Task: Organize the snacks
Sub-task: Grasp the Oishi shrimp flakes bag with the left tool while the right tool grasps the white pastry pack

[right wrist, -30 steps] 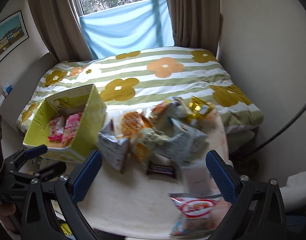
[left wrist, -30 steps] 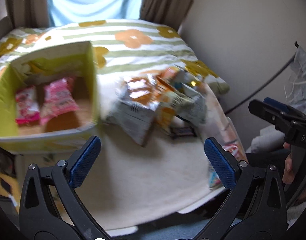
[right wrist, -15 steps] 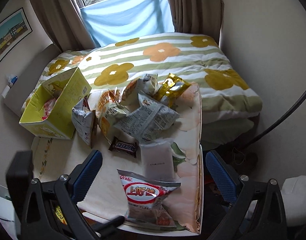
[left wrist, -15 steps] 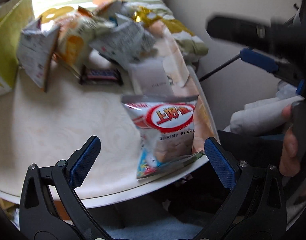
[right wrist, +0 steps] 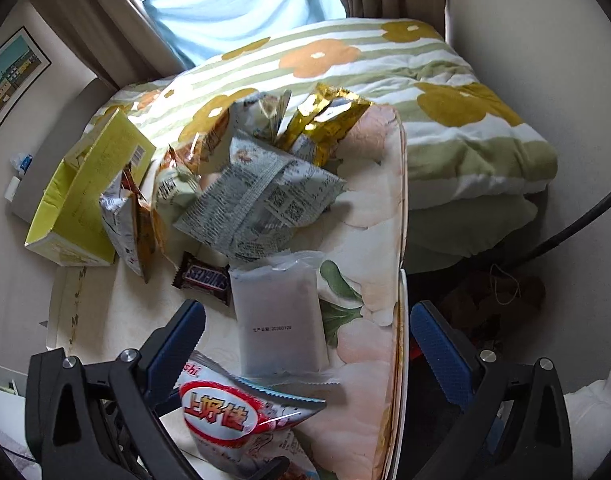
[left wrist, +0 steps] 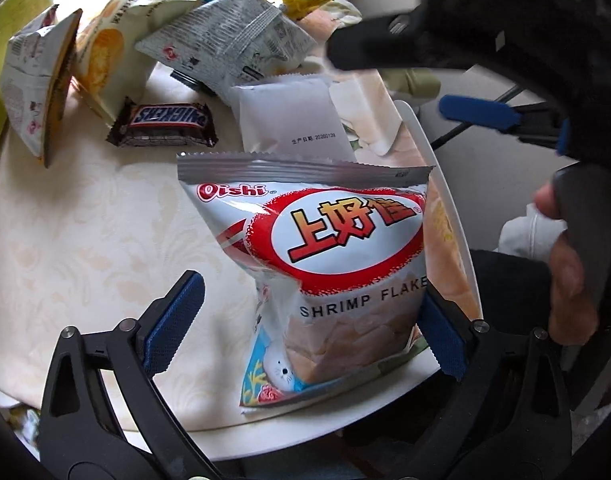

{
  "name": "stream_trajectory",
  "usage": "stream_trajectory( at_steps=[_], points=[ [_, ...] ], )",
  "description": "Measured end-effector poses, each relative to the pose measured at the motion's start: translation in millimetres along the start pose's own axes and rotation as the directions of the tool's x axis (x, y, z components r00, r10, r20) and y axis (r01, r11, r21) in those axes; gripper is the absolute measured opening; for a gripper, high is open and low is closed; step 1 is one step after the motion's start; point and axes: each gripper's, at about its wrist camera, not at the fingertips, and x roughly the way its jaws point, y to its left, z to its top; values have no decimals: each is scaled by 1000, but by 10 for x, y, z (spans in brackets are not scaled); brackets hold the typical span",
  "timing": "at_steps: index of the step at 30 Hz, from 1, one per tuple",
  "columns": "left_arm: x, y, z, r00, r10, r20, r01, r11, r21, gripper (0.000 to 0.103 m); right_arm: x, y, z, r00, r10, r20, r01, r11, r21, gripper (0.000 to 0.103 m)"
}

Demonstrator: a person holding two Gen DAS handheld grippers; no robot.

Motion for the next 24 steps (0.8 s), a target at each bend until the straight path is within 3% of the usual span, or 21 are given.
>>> stream_trajectory(
  at_steps=[3,6,9,12,16,24],
  points=[
    [58,-13,23,1000,-1,4,1,1000,0,97,98,-11,-3,1000,5,-23,-5,1000,-7,102],
    [84,12,44,999,-33,-7,33,999,4,80,158,-21,8,999,7,-35,-7,1000,-9,102],
    [95,-10,38,1000,-28,-11,29,999,20,75,215,-10,14,999,7,-49,-8,1000,-22,102],
    [109,-6,47,999,-50,-17,51,998,24,62,255,2,16,998,10,-59,-12,1000,-28,102],
    [67,12,60,997,-68,-21,69,997,36,53,292,5,17,997,16,-70,-18,1000,-23,102],
    [-182,158,85,999,-34,18,33,999,43,51,321,53,-11,996,25,-84,-27,999,-21,102]
  ],
)
